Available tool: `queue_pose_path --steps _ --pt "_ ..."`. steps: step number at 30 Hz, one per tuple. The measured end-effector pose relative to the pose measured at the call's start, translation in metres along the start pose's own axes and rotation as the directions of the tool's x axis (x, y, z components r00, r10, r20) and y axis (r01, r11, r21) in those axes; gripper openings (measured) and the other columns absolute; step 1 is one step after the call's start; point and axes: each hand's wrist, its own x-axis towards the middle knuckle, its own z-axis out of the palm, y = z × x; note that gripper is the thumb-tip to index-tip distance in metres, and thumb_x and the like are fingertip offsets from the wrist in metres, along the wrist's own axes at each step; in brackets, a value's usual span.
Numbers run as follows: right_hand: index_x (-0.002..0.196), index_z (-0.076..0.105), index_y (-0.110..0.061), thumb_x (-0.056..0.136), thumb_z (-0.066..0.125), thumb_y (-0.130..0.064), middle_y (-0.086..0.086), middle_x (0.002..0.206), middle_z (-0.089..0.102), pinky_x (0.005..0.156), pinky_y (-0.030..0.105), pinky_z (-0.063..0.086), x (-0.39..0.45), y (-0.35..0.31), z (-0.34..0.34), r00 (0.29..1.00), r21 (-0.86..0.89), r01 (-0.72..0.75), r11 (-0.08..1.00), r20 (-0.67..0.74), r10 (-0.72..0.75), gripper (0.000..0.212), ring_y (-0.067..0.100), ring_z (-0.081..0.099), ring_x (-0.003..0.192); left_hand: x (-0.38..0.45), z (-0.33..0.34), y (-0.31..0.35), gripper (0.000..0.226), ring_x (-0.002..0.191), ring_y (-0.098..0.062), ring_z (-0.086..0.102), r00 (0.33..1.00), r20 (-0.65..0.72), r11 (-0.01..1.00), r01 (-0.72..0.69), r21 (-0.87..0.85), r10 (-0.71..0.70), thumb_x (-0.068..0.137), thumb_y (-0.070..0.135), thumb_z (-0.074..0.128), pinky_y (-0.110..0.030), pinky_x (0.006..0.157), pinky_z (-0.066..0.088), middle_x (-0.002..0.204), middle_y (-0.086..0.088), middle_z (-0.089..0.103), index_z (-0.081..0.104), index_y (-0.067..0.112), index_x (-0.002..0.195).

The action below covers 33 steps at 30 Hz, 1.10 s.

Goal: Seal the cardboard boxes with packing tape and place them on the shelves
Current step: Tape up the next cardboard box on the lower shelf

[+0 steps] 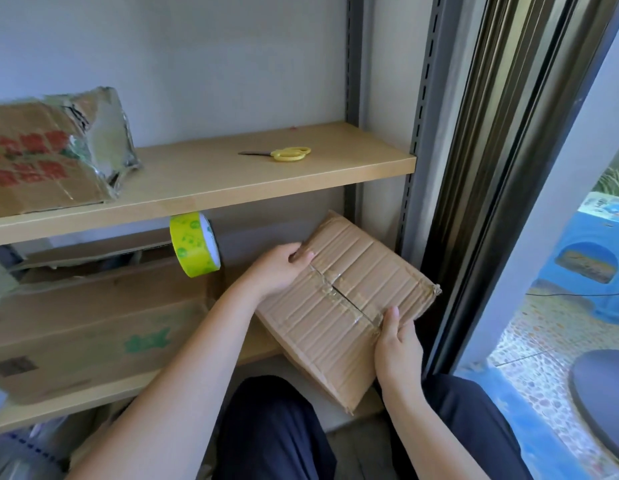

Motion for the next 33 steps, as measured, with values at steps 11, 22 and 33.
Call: queue_pose_path --steps 11,22,33 --pt "0.150 0.031 -0.004 0.101 0.039 -0.052 0.013 0.136 0.055 0.088 0.033 0.045 0.072 -0.071 0.019 0.947 -0.458 0.133 0.879 0.321 0.024 0.069 0.028 0.057 0.115 -0.048 0.008 -0.039 0.041 0.094 -0.027 0.063 0.899 -0.367 0.970 0.239 -0.047 -0.239 0.101 0.051 0.042 -0.034 0.070 0.043 0.091 -0.004 0.066 0.063 0.015 0.094" --pt "0.135 0.053 -0.005 0.097 0.038 -0.063 0.017 0.123 0.063 0.095 0.039 0.047 0.110 -0.101 0.037 0.898 -0.574 0.004 0.819 0.363 0.249 0.071 0.034 0.061 0.108 -0.046 0.012 -0.030 0.053 0.080 -0.017 0.053 0.784 -0.225 0.792 0.476 -0.382 -0.579 0.101 0.057 0.037 -0.029 0.066 0.038 0.092 0.001 0.056 0.055 0.009 0.114" --pt "0.118 0.058 -0.006 0.108 0.028 -0.033 0.016 0.110 0.065 0.083 0.040 0.053 0.153 -0.107 0.114 0.825 -0.754 0.548 0.363 0.559 -0.085 0.041 0.031 0.064 0.095 -0.065 0.023 -0.015 0.063 0.087 -0.033 0.065 0.709 -0.459 0.839 0.511 -0.188 -0.535 0.101 0.056 0.033 -0.033 0.075 0.053 0.089 -0.010 0.063 0.064 0.002 0.097"
